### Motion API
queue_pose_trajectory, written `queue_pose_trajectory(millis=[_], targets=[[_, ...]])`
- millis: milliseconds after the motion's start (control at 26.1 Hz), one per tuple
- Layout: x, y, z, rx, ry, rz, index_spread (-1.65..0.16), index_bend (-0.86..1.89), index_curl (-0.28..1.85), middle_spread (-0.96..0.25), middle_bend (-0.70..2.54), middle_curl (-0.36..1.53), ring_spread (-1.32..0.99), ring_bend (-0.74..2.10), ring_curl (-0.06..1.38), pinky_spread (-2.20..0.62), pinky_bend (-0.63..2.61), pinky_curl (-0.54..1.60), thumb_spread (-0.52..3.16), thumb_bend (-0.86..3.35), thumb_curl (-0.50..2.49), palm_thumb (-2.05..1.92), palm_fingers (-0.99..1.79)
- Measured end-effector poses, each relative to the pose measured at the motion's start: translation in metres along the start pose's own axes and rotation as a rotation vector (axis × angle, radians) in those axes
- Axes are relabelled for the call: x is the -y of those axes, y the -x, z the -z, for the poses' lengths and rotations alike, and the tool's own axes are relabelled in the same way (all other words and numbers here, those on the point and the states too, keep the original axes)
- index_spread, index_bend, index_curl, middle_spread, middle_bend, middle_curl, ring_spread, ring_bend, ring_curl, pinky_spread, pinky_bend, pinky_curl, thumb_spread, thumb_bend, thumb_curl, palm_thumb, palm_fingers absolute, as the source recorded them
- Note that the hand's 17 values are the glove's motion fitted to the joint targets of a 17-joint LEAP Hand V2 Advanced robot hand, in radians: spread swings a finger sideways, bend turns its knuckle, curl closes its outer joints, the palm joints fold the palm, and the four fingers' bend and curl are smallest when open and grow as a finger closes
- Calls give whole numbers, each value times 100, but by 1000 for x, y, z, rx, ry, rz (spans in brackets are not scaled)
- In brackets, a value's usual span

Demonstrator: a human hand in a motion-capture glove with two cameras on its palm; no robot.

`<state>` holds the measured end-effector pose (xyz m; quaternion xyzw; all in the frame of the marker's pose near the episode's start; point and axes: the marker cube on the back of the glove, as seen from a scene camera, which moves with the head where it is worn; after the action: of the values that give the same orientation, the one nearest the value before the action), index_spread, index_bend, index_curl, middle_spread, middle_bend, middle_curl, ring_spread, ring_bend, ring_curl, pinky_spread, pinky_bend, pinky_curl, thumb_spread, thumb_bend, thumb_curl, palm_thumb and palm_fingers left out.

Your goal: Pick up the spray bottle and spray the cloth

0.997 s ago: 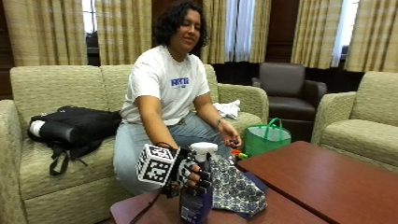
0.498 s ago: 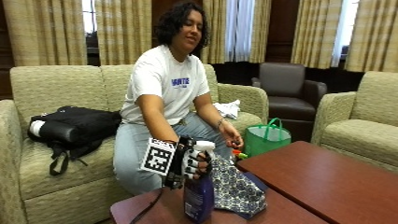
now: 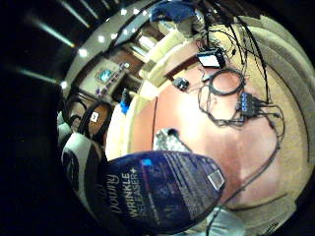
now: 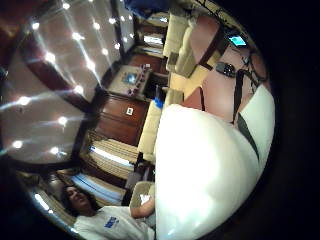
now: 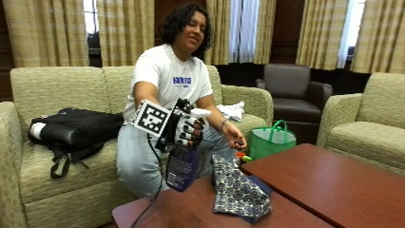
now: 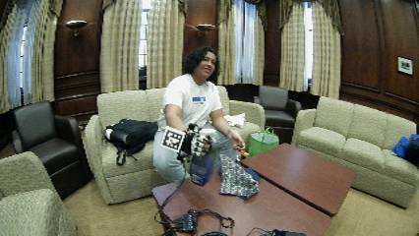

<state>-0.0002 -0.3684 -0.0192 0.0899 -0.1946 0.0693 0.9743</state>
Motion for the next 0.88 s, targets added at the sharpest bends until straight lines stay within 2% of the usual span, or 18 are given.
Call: queue_pose_trajectory(millis=[460,882], targets=[[14,72,-5,-531,435,-50,-25,44,55,-18,65,54,-20,65,46,-32,41,39,34,-2,67,91,142],[-7,73,-93,-1060,837,-84,-25,45,57,-17,67,55,-19,67,47,-32,41,40,32,-2,72,90,140]])
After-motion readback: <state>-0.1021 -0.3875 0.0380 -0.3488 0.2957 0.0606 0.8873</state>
